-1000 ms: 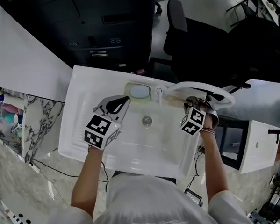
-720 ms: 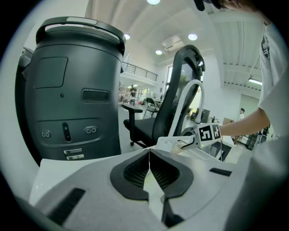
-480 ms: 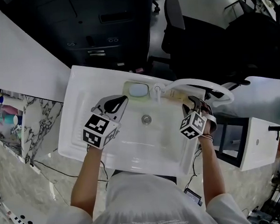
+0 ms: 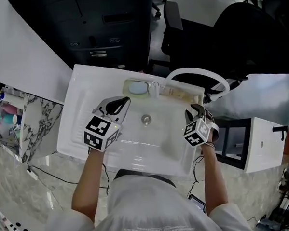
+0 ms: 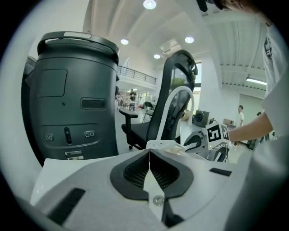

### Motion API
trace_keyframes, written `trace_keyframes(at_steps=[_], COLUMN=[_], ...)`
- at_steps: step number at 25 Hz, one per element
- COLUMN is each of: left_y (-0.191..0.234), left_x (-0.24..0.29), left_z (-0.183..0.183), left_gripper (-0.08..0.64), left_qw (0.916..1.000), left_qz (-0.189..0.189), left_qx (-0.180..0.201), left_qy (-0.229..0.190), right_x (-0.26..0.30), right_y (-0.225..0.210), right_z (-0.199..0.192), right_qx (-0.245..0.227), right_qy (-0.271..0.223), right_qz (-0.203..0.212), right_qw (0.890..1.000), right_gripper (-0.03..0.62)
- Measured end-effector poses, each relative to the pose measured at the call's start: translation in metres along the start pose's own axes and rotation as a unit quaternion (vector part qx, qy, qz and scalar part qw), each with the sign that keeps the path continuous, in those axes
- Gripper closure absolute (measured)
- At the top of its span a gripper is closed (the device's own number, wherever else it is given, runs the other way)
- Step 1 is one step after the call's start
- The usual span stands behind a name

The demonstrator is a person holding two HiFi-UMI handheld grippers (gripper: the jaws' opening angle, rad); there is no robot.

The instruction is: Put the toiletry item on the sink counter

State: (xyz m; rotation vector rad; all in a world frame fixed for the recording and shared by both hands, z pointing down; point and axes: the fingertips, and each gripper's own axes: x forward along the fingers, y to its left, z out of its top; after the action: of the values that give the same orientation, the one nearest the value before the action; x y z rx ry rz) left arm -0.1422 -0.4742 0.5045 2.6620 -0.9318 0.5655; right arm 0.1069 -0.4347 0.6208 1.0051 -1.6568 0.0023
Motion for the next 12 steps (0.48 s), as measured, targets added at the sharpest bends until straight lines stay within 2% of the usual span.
trace_keyframes(at_steps=[4, 6, 9, 12], left_y=[-0.028, -0.046, -0.074, -0.106], left_x=[-0.018, -0.028, -0.041, -0.055], left_z=[-0.002, 0.002, 0.011, 0.021], left_gripper=[0.549, 0.549, 0.549, 0.549], left_qw=[1.0, 0.9999, 0.9995, 0.9986], left_qz=[0.001, 0.0, -0.001, -0.009], left_qx=[-0.005, 0.002, 0.013, 0.029], left_qy=[-0.008, -0.015, -0.027, -0.043], right_x=[-0.033, -0.052, -0.087, -0.129], right_y=[0.005, 0.011, 0.018, 0.018], right_z=[-0.012, -0.019, -0.03, -0.035], right_qx=[0.013, 0.034, 0.083, 0.134], right_qy=[-0.01, -0.021, -0.048, -0.091], right_qz=[-0.017, -0.016, -0.016, -0.038], right_qw=[1.0, 0.999, 0.995, 0.986], right_gripper=[0.545, 0.585, 0.594, 0.595])
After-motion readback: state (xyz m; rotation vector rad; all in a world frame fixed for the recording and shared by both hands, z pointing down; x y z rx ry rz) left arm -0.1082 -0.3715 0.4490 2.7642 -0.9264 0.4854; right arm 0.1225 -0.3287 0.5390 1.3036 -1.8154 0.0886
